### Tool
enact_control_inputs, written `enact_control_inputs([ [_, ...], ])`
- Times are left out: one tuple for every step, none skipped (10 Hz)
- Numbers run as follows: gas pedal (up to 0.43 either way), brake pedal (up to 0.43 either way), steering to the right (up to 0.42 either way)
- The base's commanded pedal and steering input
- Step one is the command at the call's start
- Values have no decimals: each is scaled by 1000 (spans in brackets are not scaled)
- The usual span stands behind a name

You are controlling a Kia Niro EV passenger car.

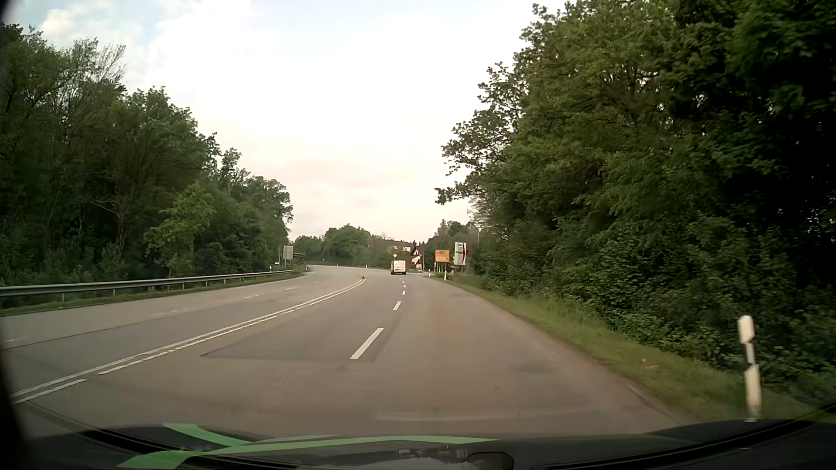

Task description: Follow the waypoints while adhering to traffic rules and regulations

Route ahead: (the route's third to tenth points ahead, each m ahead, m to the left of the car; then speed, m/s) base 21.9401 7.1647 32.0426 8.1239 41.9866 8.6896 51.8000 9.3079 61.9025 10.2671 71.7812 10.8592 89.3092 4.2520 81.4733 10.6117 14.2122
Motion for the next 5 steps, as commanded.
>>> enact_control_inputs([
  [87, 0, -16],
  [87, 0, -19],
  [87, 0, -20],
  [87, 0, -19],
  [87, 0, -19],
])
